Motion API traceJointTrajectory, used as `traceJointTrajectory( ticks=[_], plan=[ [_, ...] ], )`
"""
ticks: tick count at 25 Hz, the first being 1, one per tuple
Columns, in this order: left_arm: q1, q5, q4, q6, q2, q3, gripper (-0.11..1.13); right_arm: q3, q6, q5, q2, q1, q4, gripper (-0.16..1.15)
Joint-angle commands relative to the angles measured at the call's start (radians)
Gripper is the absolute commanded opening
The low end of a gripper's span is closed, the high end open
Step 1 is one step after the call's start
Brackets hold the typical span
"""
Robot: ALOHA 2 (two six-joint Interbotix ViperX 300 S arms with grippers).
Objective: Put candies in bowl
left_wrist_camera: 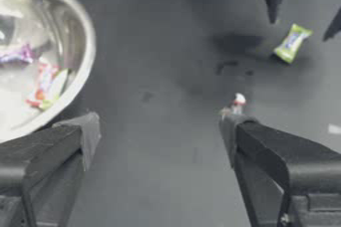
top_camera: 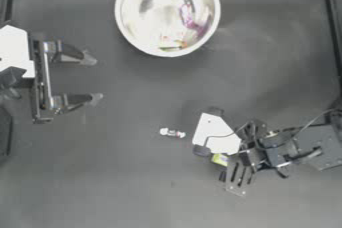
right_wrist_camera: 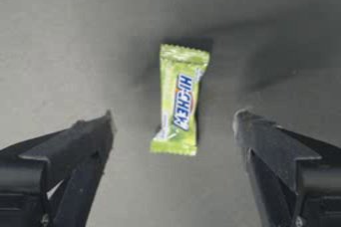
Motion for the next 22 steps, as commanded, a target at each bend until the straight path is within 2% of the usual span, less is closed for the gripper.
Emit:
traceJointTrajectory(
  ticks=[1,10,22],
  plan=[
    [0.002,-0.008,-0.002,0.0,-0.008,-0.011,1.02,-0.018,0.006,-0.005,0.005,0.005,-0.009,1.0],
    [0.002,-0.008,-0.002,0.0,-0.008,-0.011,1.02,-0.026,0.06,-0.015,0.035,0.014,-0.067,1.0],
    [0.002,-0.008,-0.006,-0.002,-0.006,-0.011,1.02,-0.034,0.067,-0.017,0.058,0.021,-0.075,0.99]
  ],
)
